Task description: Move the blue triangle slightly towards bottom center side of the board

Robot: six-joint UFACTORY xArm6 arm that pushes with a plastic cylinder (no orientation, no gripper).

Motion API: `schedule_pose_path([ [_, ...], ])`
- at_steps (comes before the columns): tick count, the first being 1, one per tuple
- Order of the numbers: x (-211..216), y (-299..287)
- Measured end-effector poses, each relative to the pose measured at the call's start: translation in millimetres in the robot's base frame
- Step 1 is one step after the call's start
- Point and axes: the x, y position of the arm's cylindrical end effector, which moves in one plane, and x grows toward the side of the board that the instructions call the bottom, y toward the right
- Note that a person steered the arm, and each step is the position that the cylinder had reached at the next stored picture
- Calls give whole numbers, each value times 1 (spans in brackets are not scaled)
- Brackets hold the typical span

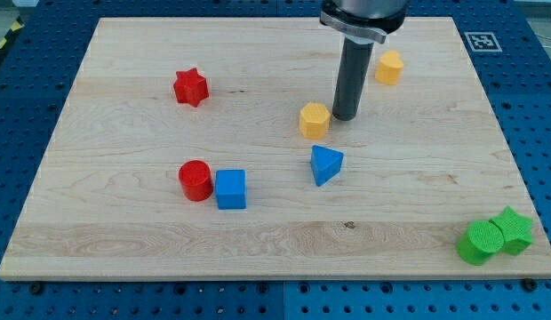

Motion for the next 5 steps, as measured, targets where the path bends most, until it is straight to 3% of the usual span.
schedule_pose_path([
  [5,-16,-9],
])
